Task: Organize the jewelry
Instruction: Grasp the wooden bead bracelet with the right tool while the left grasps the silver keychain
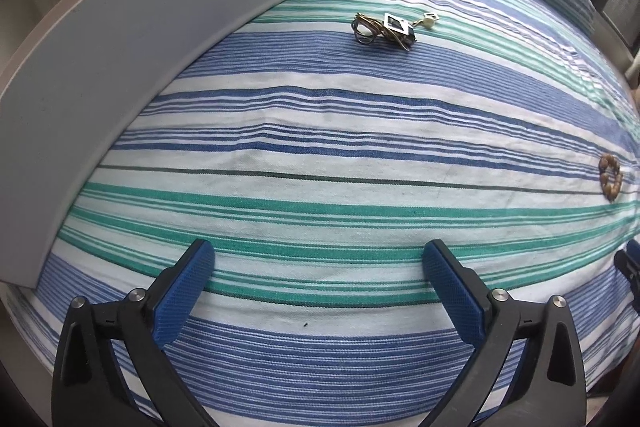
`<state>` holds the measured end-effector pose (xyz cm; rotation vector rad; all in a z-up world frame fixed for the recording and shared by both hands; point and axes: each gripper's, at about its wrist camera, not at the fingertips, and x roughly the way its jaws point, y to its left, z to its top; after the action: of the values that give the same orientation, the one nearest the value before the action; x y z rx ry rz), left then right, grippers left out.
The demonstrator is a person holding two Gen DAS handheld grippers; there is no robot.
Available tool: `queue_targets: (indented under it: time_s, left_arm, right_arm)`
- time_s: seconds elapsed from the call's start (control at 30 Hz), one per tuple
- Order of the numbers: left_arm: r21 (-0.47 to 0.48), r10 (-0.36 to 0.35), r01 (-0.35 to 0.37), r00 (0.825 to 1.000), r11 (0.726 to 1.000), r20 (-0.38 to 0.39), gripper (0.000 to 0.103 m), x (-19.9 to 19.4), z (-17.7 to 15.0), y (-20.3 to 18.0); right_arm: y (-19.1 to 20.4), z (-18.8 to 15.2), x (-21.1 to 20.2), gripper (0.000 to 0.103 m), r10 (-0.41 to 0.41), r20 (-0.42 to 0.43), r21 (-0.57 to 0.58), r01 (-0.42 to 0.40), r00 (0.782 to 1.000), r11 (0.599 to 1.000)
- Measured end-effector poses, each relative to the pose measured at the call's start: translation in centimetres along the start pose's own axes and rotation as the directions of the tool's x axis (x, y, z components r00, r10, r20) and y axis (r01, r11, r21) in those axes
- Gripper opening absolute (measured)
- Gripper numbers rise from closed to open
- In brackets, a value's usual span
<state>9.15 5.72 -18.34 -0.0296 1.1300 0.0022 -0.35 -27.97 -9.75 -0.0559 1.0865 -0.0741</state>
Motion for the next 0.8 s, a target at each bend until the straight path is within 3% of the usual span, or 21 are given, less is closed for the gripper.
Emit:
queue_targets:
  time_s: [0.3,0.53,0.63,0.8]
  left_arm:
    - [-0.006,0.003,-0.003,1.0,1.0,0.027,0.103,-1.5,-1.9,0.6]
    - [0.054,-0.027,0.03,0.998,0.998,-0.06,0.102,-1.4,-0.6,0.9]
    - [0.083,-0.041,0.045,0.998,0.996,-0.051,0.102,-2.3,0.1,0.7]
    - [0.128,-0.075,0.081,0.996,0.989,-0.051,0.102,-3.7,1.7,0.2]
  right_arm:
    - [0.3,0.0,0.1,0.064,-0.007,0.005,0.013,0.007,1.0,1.0]
    - [0.0,0.7,0.3,0.064,0.018,-0.065,0.015,-0.017,0.998,1.0]
    - [-0.9,1.4,-0.4,0.064,0.075,-0.082,0.073,-0.069,0.994,0.995]
    - [-0.5,3.4,-1.7,0.064,0.095,-0.065,0.058,-0.091,0.993,0.994]
